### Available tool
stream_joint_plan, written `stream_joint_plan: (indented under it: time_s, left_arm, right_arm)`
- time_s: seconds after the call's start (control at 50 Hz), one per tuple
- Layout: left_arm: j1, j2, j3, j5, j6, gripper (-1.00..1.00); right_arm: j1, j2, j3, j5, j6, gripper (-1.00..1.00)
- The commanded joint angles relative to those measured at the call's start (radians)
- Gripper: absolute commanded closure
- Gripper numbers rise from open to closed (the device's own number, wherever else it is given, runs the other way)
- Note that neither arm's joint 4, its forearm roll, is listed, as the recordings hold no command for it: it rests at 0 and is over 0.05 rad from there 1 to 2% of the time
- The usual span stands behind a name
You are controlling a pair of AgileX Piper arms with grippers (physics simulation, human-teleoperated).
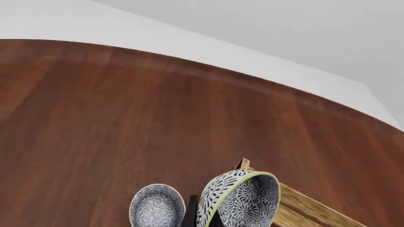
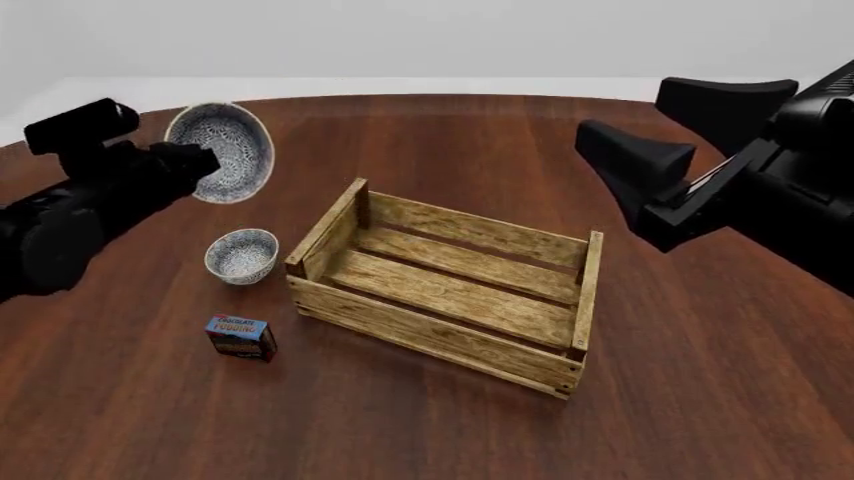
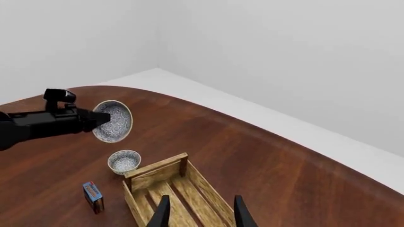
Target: Stack the right bowl on the left bowl and place them in the tray.
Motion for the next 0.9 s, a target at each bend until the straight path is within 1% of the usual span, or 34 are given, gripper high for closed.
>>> stream_joint_plan:
  time_s: [0.02, 0.06, 0.12, 0.16, 0.22, 0.24, 0.36, 0.48, 0.52, 0.7, 0.9]
  left_arm:
    - [0.028, 0.057, 0.015, -0.049, -0.029, 1.00]
    - [0.032, 0.071, 0.031, -0.075, -0.029, 1.00]
    - [0.040, 0.074, 0.020, -0.062, -0.036, 1.00]
    - [0.047, 0.094, 0.031, -0.089, -0.041, 1.00]
    - [0.055, 0.104, 0.023, -0.086, -0.048, 1.00]
    - [0.056, 0.123, 0.030, -0.103, -0.046, 1.00]
    - [0.061, 0.151, 0.044, -0.138, -0.072, 1.00]
    - [0.070, 0.163, 0.044, -0.144, -0.091, 1.00]
    - [0.074, 0.182, 0.053, -0.165, -0.093, 1.00]
    - [0.078, 0.222, 0.059, -0.194, -0.098, 1.00]
    - [0.084, 0.262, 0.066, -0.224, -0.121, 1.00]
  right_arm:
    - [0.001, 0.003, 0.001, -0.004, -0.001, -1.00]
    - [0.000, 0.004, 0.001, -0.004, -0.002, -1.00]
    - [0.000, 0.001, 0.001, -0.003, -0.002, -1.00]
    - [0.001, 0.001, 0.002, -0.002, -0.002, -1.00]
    - [0.001, 0.000, 0.001, -0.002, -0.002, -1.00]
    - [0.001, 0.001, 0.001, -0.001, -0.001, -1.00]
    - [0.001, 0.002, 0.001, -0.001, -0.002, -1.00]
    - [0.001, -0.002, 0.002, 0.000, -0.002, -1.00]
    - [0.002, -0.001, 0.003, -0.001, -0.002, -1.00]
    - [0.003, 0.002, 0.004, -0.003, -0.004, -1.00]
    - [0.002, 0.008, 0.003, -0.005, -0.004, -1.00]
